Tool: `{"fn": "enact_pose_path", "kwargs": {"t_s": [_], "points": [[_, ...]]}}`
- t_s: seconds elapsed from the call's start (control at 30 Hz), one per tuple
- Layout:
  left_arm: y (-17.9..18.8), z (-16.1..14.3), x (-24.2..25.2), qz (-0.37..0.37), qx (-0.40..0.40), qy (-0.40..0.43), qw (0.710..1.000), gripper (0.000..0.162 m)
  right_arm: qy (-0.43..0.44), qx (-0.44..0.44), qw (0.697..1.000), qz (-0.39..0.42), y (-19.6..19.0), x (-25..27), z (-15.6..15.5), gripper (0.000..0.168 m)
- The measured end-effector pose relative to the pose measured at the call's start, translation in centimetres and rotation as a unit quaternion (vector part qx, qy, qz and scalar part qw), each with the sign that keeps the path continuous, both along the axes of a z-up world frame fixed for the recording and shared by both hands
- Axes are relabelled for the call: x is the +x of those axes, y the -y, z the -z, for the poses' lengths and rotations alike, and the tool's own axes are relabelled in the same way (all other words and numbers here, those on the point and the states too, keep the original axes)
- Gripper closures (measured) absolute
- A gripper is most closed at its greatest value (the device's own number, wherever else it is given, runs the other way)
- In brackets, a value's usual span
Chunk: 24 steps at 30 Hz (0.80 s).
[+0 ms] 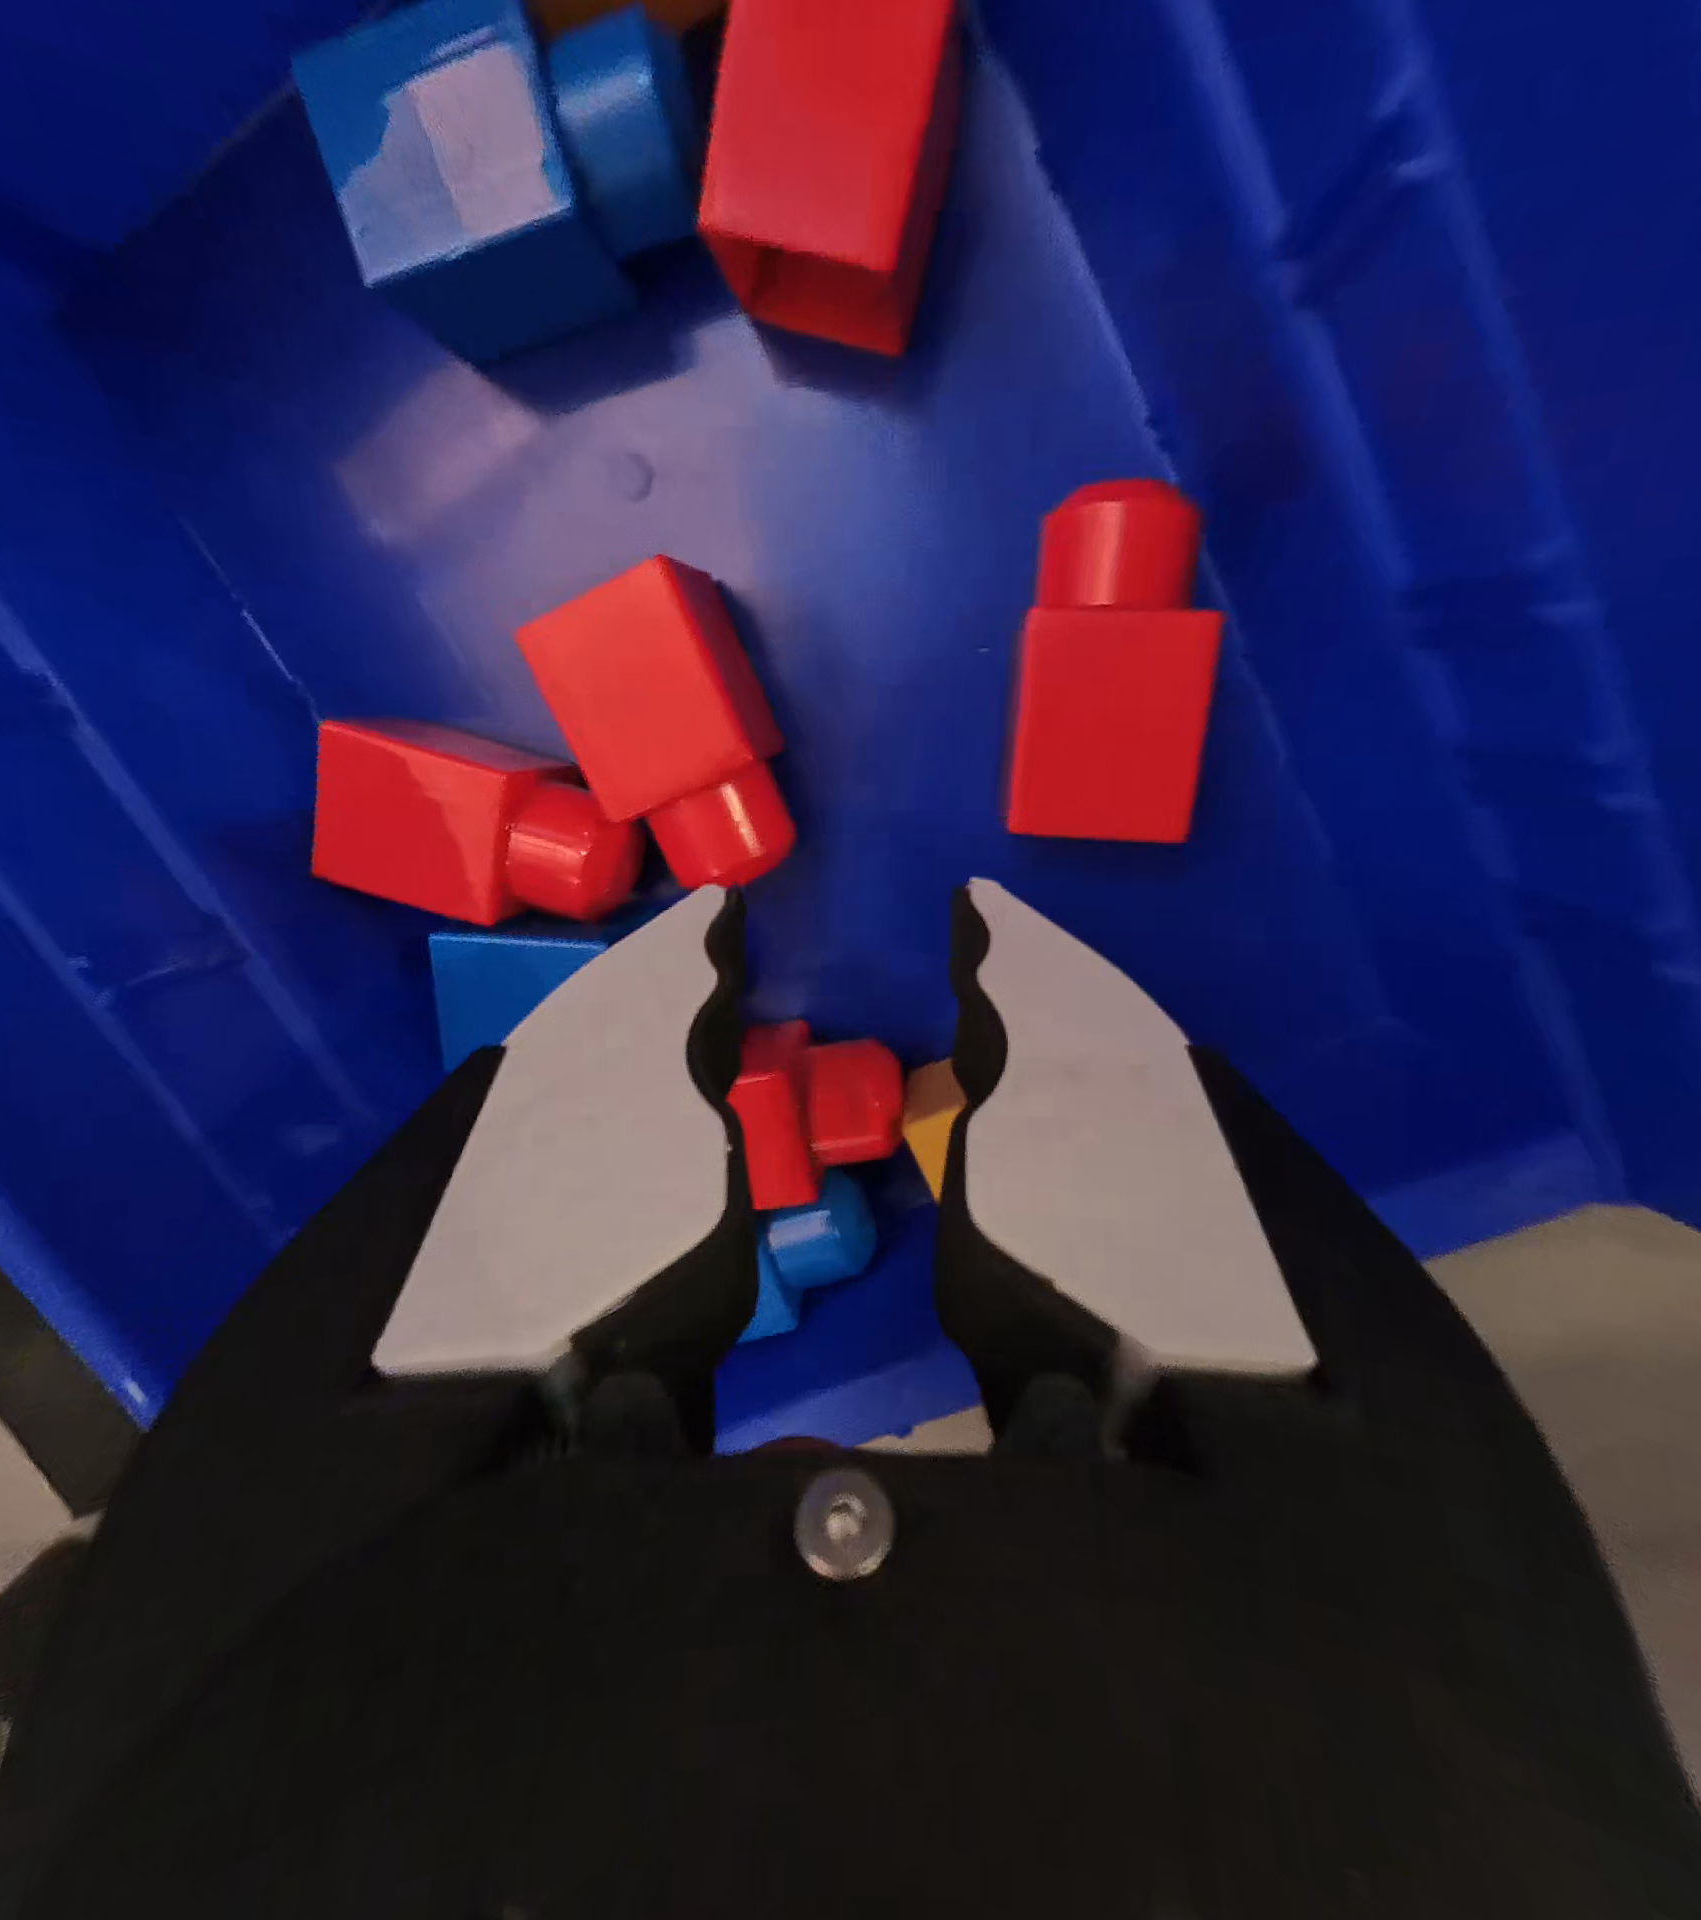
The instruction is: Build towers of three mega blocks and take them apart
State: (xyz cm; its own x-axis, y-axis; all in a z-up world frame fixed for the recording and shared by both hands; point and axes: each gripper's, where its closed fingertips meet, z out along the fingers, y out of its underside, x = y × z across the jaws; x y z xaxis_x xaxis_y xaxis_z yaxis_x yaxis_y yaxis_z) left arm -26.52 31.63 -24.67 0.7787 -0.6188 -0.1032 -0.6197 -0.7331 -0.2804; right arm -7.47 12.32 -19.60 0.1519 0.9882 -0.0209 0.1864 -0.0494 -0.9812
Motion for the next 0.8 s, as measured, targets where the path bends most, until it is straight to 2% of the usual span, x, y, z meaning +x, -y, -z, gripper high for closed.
{"fn": "enact_pose_path", "kwargs": {"t_s": [0.23, 0.57, 0.8], "points": [[-1.4, 1.7, -0.9, -0.027, -0.014, -0.022, 0.999, 0.121, -0.001, 0.0, 1.0, 0.001, 0.0, 0.0, 0.0, 0.132], [-2.9, 3.3, -1.2, -0.024, -0.013, -0.051, 0.998, 0.127, -0.001, 0.0, 1.0, 0.0, 0.0, 0.0, 0.0, 0.132], [-4.5, 3.0, -0.6, -0.049, 0.008, -0.013, 0.999, 0.108, 0.0, 0.0, 1.0, 0.0, 0.0, 0.0, 0.0, 0.132]]}}
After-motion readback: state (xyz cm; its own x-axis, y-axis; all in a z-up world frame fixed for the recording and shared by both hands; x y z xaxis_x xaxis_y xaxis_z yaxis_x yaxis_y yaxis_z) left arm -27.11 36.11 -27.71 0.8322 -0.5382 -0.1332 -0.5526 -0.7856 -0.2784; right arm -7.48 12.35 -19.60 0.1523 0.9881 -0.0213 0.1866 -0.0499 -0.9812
